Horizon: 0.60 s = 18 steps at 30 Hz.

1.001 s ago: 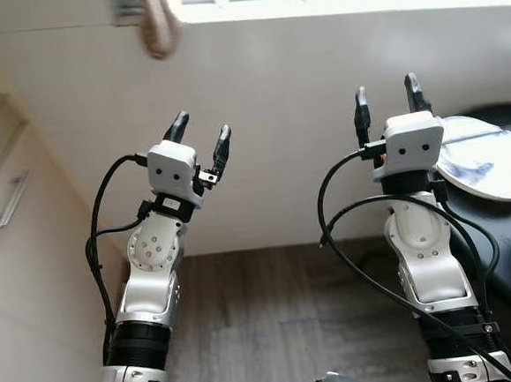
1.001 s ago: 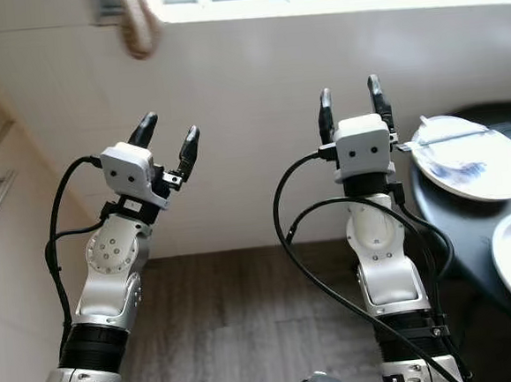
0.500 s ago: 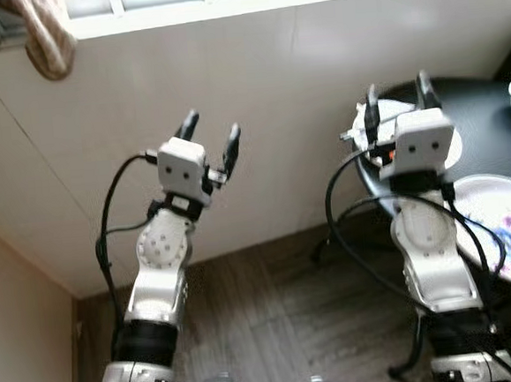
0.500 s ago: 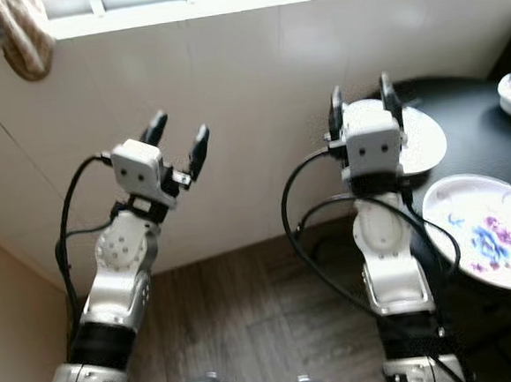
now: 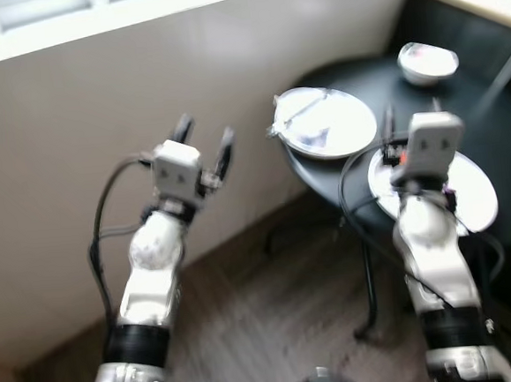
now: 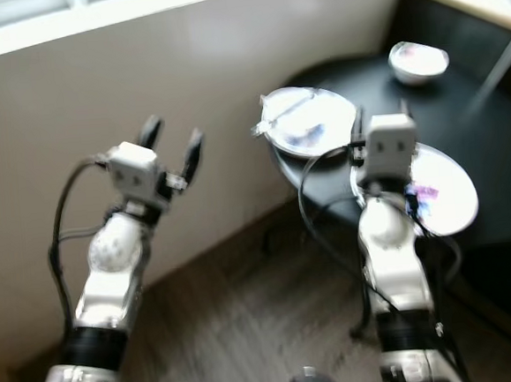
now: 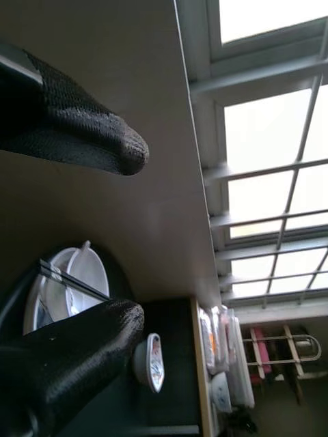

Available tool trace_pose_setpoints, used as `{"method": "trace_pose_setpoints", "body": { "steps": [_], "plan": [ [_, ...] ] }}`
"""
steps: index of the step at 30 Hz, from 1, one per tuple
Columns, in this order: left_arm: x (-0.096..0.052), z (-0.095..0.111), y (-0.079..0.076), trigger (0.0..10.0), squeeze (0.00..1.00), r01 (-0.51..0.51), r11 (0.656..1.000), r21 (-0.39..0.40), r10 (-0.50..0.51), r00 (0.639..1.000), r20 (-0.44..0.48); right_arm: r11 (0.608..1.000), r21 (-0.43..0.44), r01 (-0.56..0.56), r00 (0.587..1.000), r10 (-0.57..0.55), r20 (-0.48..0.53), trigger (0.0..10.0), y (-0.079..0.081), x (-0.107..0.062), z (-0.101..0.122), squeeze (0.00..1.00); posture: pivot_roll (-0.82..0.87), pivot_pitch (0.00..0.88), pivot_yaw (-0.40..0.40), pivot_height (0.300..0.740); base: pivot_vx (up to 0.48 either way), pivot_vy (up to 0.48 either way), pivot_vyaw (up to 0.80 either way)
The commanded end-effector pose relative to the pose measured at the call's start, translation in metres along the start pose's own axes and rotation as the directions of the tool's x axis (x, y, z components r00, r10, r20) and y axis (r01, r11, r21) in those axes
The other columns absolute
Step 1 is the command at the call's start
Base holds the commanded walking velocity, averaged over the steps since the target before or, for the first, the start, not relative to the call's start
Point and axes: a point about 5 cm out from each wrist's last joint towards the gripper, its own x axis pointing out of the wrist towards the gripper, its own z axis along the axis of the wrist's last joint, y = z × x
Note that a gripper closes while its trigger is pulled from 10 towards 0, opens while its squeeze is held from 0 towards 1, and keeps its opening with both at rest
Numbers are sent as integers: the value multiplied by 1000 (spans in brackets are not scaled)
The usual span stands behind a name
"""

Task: Kitchen organization

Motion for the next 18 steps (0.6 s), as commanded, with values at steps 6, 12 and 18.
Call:
{"method": "trace_pose_setpoints", "body": {
  "steps": [6, 12, 18],
  "plan": [
    [2, -1, -8, 10000, 0, 34, 999, 3, -34, 999, -10, 976, -110, -187, 976, 172, -133, 10000, 19, -6, -20, 0, 133, 0, -35, 740, 0, 0, -253],
    [1, -3, -8, 10000, 0, 35, 999, 3, -35, 999, -22, 936, -150, -320, 934, 284, -218, 10000, 31, -13, -33, 0, 135, 0, -36, 740, 0, 0, 0],
    [0, -6, -10, 10000, 0, 40, 999, 4, -39, 998, -39, 892, -203, -405, 892, 335, -304, 10000, 37, -22, -46, 0, 136, 0, -40, 740, 0, 0, 0]
  ]
}}
